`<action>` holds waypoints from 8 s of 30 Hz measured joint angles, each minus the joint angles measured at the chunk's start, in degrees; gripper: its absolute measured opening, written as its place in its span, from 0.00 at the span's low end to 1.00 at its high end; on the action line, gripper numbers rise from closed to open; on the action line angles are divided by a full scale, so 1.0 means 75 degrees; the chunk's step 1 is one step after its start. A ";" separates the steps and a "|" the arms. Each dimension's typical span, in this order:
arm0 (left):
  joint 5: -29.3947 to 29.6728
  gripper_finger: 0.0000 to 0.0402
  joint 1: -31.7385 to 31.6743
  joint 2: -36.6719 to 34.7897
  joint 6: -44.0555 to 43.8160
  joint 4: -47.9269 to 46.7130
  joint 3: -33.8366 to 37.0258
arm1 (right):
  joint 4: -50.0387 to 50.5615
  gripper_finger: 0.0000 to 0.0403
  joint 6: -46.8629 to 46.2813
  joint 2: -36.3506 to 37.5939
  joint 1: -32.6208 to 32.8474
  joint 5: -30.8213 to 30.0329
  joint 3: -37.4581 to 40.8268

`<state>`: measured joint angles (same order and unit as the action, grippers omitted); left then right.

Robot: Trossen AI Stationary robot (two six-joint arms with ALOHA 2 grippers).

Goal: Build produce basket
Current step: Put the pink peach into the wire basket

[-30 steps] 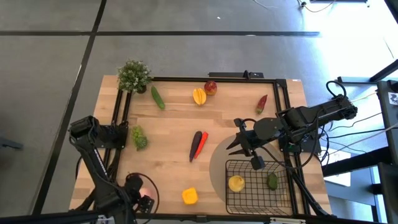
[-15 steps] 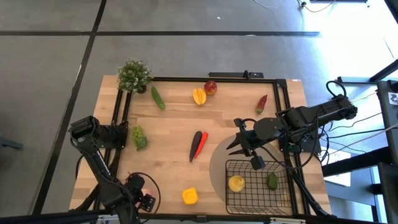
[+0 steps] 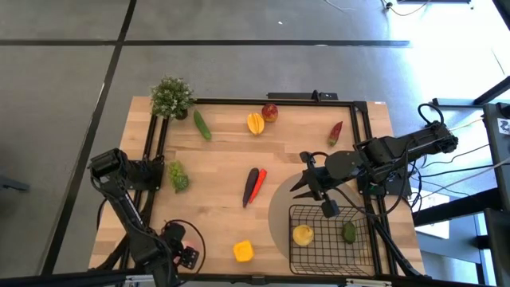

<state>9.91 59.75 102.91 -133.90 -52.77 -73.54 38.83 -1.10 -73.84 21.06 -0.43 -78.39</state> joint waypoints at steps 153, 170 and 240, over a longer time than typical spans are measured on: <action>0.1836 0.57 -0.6354 -0.1480 0.9301 0.4697 -0.0455 | -0.0248 0.22 -0.3532 -0.1722 0.0819 -0.4133 0.0003; 0.1984 0.57 -0.6341 -0.1480 0.9328 0.4759 -0.0455 | -0.0766 0.22 -0.3715 -0.2192 0.0799 -0.5097 0.0000; 0.1879 0.59 -0.6347 -0.1480 0.9884 0.4814 -0.0455 | -0.1151 0.00 -0.3416 -0.2687 0.0484 -0.5447 -0.0006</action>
<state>24.01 12.14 91.81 -59.77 -16.67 -76.95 30.20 -26.72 -94.00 24.69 -41.28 -78.43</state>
